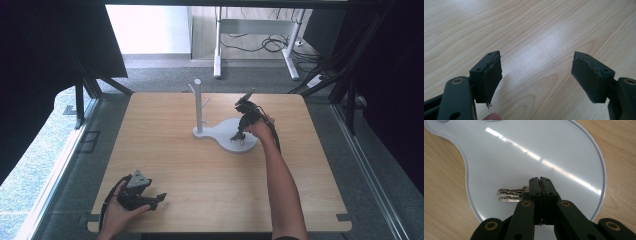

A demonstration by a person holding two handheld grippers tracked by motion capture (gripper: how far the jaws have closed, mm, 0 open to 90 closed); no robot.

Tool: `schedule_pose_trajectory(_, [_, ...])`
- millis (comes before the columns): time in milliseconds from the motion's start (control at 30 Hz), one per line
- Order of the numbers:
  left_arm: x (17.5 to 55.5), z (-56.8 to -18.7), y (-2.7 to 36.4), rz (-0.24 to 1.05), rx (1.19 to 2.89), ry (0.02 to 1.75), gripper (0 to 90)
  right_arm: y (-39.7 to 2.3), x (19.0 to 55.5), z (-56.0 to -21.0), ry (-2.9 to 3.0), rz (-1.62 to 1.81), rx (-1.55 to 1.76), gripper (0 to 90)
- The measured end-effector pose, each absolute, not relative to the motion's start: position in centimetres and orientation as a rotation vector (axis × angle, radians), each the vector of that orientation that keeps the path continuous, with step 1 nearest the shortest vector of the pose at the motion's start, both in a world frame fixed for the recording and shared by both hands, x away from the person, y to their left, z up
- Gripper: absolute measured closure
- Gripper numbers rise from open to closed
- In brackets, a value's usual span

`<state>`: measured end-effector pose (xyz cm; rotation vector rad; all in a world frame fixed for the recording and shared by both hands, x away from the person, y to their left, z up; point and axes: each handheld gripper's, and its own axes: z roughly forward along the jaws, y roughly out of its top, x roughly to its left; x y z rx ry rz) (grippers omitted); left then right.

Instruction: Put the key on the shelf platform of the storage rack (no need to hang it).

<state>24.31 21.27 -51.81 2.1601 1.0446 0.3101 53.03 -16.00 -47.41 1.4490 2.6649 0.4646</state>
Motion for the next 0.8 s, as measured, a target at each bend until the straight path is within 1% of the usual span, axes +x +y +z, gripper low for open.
schedule_pose_trajectory(167, [24.3,-51.8,21.3,0.312,2.160,1.046,24.5,-16.0,53.1,-47.5,2.657,0.474,1.448,88.2])
schedule_pose_trajectory(267, [24.3,-51.8,21.4,0.312,2.158,1.048,24.5,-15.9,53.0,-47.5,2.644,0.472,1.429,81.7])
schedule_pose_trajectory(367, [24.3,-51.8,21.5,0.313,2.156,1.050,24.5,-16.0,52.9,-47.3,2.628,0.481,1.417,79.0])
schedule_pose_trajectory(633, [24.3,-51.8,21.5,0.312,2.155,1.050,24.5,-16.7,52.1,-46.0,2.611,0.527,1.409,62.3])
schedule_pose_trajectory(800, [24.3,-51.8,21.5,0.314,2.156,1.051,24.5,-17.4,50.7,-45.1,2.603,0.604,1.391,56.2])
